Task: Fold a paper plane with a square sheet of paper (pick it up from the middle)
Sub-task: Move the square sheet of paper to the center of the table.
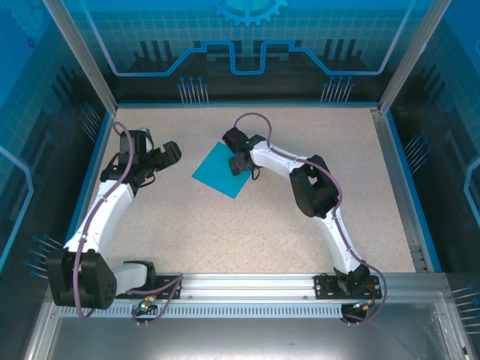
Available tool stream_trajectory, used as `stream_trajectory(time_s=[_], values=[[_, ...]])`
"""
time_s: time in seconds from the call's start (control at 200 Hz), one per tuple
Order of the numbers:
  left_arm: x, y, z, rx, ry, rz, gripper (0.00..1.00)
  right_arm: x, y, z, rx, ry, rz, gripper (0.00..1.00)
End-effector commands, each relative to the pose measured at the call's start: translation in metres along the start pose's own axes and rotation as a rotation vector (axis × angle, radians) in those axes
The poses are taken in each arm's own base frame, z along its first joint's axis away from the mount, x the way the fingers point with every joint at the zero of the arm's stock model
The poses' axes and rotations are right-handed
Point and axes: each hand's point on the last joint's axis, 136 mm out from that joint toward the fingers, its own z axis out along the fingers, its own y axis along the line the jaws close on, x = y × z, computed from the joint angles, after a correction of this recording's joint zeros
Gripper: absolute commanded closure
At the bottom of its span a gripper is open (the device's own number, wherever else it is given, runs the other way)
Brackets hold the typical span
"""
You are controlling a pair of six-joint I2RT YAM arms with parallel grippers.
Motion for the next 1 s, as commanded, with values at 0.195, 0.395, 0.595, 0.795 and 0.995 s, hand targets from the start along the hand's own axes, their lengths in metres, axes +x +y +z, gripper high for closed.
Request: stream_trajectory(time_s=[0.195,0.395,0.595,0.795,0.995], values=[[0.003,-0.007,0.003,0.016,0.044,0.022,0.01,0.069,-0.041,-0.007,0.175,0.204,-0.075,0.00],[0.005,-0.013,0.010,0.042,0.071,-0.011,0.02,0.150,-0.086,-0.035,0.245,0.337,-0.031,0.01],[0.005,-0.024,0.016,0.073,0.087,-0.024,0.01,0.231,-0.102,-0.055,0.241,0.450,0.096,0.01],[0.005,-0.033,0.019,0.095,0.098,-0.024,0.02,0.194,-0.101,-0.086,0.171,0.345,0.129,0.01],[0.009,-0.032,0.018,0.091,0.101,-0.033,0.02,0.144,-0.041,-0.107,-0.190,0.269,0.034,0.00]])
